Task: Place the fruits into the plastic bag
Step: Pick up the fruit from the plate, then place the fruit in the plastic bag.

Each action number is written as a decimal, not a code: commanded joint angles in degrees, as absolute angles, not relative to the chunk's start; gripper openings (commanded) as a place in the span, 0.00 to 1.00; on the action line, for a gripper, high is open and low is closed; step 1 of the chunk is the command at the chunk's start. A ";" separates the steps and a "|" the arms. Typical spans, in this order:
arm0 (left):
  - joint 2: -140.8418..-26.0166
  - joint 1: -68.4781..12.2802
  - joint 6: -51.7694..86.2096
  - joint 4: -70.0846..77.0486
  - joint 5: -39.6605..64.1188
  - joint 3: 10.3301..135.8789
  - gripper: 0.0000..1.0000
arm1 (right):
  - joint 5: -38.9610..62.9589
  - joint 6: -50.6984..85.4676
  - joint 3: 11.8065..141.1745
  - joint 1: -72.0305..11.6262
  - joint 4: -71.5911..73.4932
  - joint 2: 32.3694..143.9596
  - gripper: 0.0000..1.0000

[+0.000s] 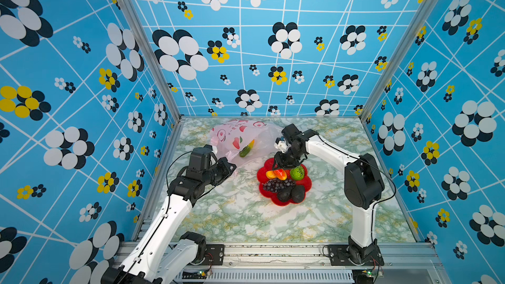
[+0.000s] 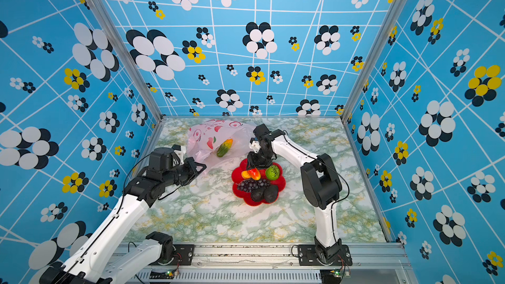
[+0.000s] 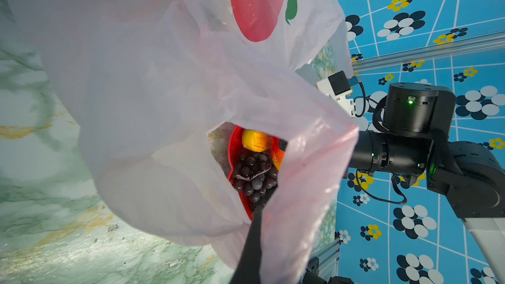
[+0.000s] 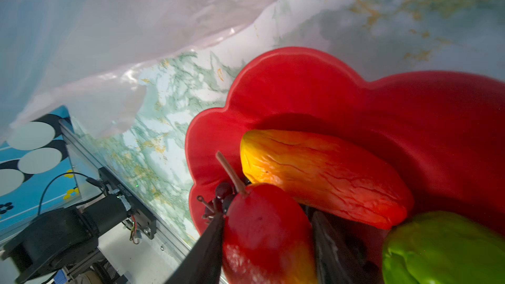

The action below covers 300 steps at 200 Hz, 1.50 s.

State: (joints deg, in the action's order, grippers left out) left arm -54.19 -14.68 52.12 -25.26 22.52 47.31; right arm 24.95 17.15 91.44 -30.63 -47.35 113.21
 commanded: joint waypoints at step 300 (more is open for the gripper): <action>-58.45 -16.46 52.85 -19.42 23.82 47.99 0.00 | 32.34 79.84 107.35 -36.26 0.58 132.32 0.73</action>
